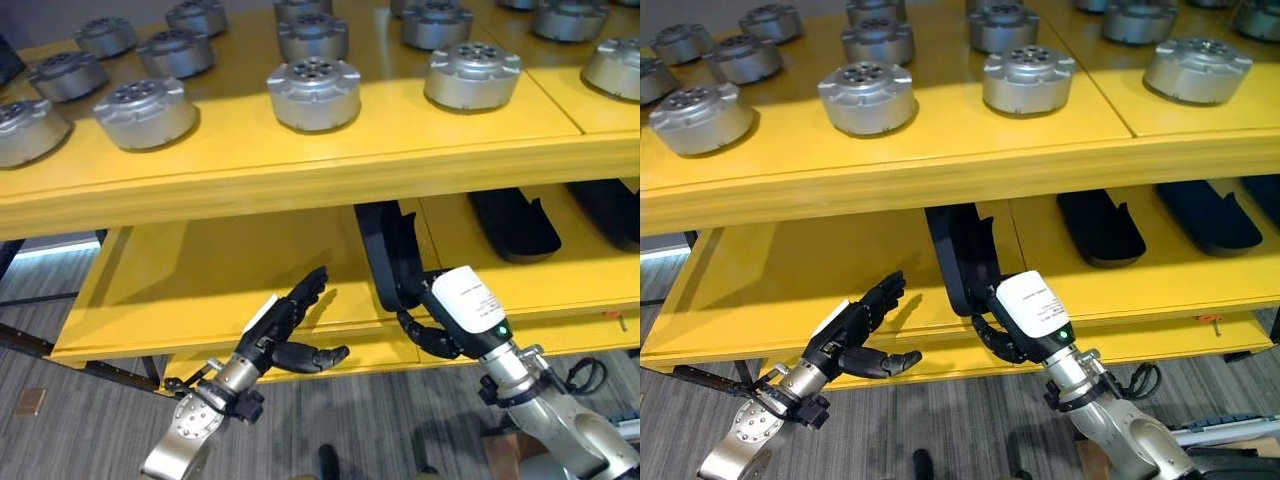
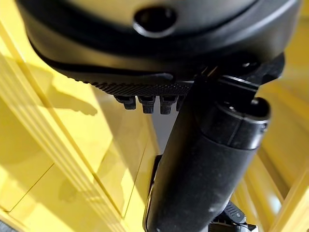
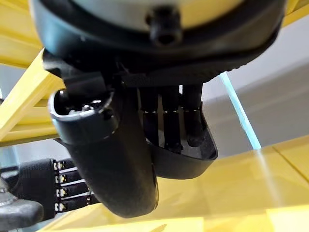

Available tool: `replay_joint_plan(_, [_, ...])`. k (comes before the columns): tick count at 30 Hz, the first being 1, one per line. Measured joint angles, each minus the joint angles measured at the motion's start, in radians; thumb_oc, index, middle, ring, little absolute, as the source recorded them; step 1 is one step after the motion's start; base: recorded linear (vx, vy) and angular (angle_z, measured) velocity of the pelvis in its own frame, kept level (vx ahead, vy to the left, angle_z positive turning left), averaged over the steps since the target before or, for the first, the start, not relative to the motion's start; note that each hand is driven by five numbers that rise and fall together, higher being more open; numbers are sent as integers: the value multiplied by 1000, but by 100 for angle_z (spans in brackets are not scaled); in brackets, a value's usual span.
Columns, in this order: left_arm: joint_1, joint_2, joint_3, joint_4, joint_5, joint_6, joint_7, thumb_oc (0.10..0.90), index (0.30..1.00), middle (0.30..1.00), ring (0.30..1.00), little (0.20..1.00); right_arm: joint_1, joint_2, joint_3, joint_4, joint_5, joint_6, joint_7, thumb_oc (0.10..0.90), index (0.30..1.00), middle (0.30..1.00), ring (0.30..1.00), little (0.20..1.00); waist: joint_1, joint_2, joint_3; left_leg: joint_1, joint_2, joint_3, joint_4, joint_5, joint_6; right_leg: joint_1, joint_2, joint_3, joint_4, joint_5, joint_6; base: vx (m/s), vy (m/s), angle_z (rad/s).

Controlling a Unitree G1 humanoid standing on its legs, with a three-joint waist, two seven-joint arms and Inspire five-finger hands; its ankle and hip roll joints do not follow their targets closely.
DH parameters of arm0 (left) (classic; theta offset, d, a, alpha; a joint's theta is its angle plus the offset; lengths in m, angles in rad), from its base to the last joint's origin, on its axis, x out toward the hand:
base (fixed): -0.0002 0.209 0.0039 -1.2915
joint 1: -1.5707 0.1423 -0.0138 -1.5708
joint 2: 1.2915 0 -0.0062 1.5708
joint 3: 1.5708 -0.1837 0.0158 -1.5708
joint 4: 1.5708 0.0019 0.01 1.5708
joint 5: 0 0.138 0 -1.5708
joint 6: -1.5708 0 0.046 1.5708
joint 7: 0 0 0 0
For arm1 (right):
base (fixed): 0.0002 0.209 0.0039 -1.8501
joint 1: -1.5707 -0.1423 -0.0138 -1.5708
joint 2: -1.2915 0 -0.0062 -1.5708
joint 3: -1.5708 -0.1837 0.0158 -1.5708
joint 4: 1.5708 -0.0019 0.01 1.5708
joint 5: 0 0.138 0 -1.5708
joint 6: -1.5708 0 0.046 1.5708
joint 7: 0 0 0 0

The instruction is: Move parts from the plastic box to the shelf.

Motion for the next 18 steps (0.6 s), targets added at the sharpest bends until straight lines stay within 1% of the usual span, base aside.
replay_joint_plan(1, [3, 5, 0, 0, 0, -2, -1, 900, 1000, 1000, 1000, 1000, 3, 5, 0, 0, 2, 8, 12, 400, 300, 300, 300, 300, 2, -10, 0, 1, 0, -1, 0, -1, 1, 5, 0, -1, -5, 0, 0, 39, 137, 7])
replay_joint_plan(2, [7, 12, 0, -1, 0, -2, -1, 900, 1000, 1000, 1000, 1000, 5, 9, 1, 0, 3, 14, 20, 400, 300, 300, 300, 300, -4, -19, -2, 1, 1, -4, 0, 6, -9, 7, 2, -3, -7, 0, 0, 40, 143, 6])
replay_joint_plan(3, [10, 19, 3, 0, 1, -2, 0, 900, 1000, 1000, 1000, 1000, 6, 11, 1, 0, 11, 30, 35, 400, 300, 300, 300, 300, 1, -34, -1, -5, 1, -5, 0, 1, -7, 10, 3, -7, -11, 2, 2, 32, 140, 10])
replay_joint_plan(4, [7, 15, 4, 2, 1, -2, 1, 900, 1000, 1000, 1000, 1000, 6, 11, 10, 0, 29, 59, 40, 400, 300, 300, 300, 300, 2, -45, -2, -11, 3, 0, 0, -10, -13, 11, 3, -22, -14, 3, 4, 4, 34, 28])
replay_joint_plan(5, [1, 15, 4, 2, 1, -2, 0, 900, 1000, 1000, 1000, 1000, 7, 12, 13, 1, 41, 81, 48, 400, 300, 300, 300, 300, -4, -54, -2, -20, 10, 5, 0, -9, -10, 10, 6, -33, -13, 4, 2, 10, 35, 52])
replay_joint_plan(6, [0, 14, 3, 3, 2, -2, 1, 900, 1000, 1000, 1000, 1000, 8, 18, 14, 15, 58, 124, 61, 400, 300, 300, 300, 300, -3, -64, -3, -27, 13, -6, 0, 4, 5, 8, 10, -38, 6, 4, 2, 12, 29, 73])
replay_joint_plan(7, [0, 12, -1, 5, 2, -2, 0, 900, 1000, 1000, 1000, 1000, 9, 19, 14, 34, 75, 154, 63, 400, 300, 300, 300, 300, -9, -61, -3, -23, 16, -40, 0, 11, 14, 3, 14, -36, 41, 2, -1, 24, 6, 93])
replay_joint_plan(8, [-1, 11, -1, 5, 1, -2, -1, 900, 1000, 1000, 1000, 1000, 11, 23, 14, 83, 85, 195, 64, 400, 300, 300, 300, 300, -4, -32, -3, -20, 43, -95, 2, 19, 22, -47, 46, 31, 105, -52, -19, 21, -18, 85])
replay_joint_plan(9, [-3, 11, 4, 4, 1, -4, -2, 900, 1000, 1000, 1000, 1000, 8, 30, 14, 119, 97, 211, 63, 400, 300, 300, 300, 300, 0, -26, -4, -25, 52, -118, 2, 22, 18, -41, 77, 84, 17, -44, -31, 19, -41, 87])
replay_joint_plan(10, [-12, 18, 14, 4, 2, -5, -8, 900, 1000, 1000, 1000, 1000, 0, 41, 15, 160, 109, 222, 63, 400, 300, 300, 300, 300, 6, -33, -6, -34, 48, -141, 2, 29, 13, -34, 87, 94, -70, -9, -36, 5, -31, 64])
replay_joint_plan(11, [-23, 24, 26, 5, 2, -5, -19, 900, 1000, 1000, 1000, 1000, -14, 62, 15, 211, 116, 232, 63, 400, 300, 300, 300, 300, 22, -52, -5, -38, 37, -145, 1, 34, 6, -43, 86, 93, -121, 32, -34, 9, -37, 56])
replay_joint_plan(12, [-25, 33, 34, 5, 2, -5, -20, 900, 1000, 1000, 1000, 1000, -23, 82, 17, 247, 117, 242, 64, 400, 300, 300, 300, 300, 31, -72, -7, -36, 23, -144, -2, 31, 1, -47, 79, 89, -119, 67, -36, 18, -41, 54])
replay_joint_plan(13, [-26, 27, 34, 12, 2, -4, -20, 900, 1000, 1000, 1000, 1000, -23, 96, 18, 279, 125, 261, 64, 400, 300, 300, 300, 300, 31, -73, -6, -31, 22, -142, -2, 26, -6, -32, 73, 89, -113, 89, -18, 30, -61, 46])
replay_joint_plan(14, [-16, 27, 34, 7, 2, -5, -22, 900, 1000, 1000, 1000, 1000, -24, 104, 18, 306, 133, 275, 65, 400, 300, 300, 300, 300, 46, -64, -10, -30, 36, -110, -2, 25, -6, -31, 77, 70, -113, 89, -20, 37, -57, 36])
replay_joint_plan(15, [-11, 26, 34, 6, 2, -5, -25, 900, 1000, 1000, 1000, 1000, -32, 105, 24, 326, 133, 284, 69, 400, 300, 300, 300, 300, 55, -57, -10, -31, 43, -106, -2, 28, -11, -29, 83, 64, -113, 89, -21, 44, -57, 18])
replay_joint_plan(16, [-2, 26, 35, 6, 2, -4, -34, 900, 1000, 1000, 1000, 1000, -54, 105, 37, 350, 132, 294, 77, 400, 300, 300, 300, 300, 60, -52, -10, -30, 51, -110, -2, 34, -26, -24, 91, 56, -113, 88, -23, 48, -45, 9])
replay_joint_plan(17, [-1, 25, 35, 6, 2, -3, -45, 900, 1000, 1000, 1000, 1000, -64, 105, 39, 350, 133, 297, 83, 400, 300, 300, 300, 300, 64, -52, -10, -28, 56, -109, -2, 42, -38, -22, 95, 55, -112, 88, -23, 58, -34, 6])
replay_joint_plan(18, [-2, 23, 35, 6, 2, -3, -56, 900, 1000, 1000, 1000, 1000, -72, 105, 39, 350, 133, 303, 85, 400, 300, 300, 300, 300, 66, -53, -10, -27, 58, -108, -2, 43, -41, -20, 98, 55, -112, 88, -23, 69, -22, -2])
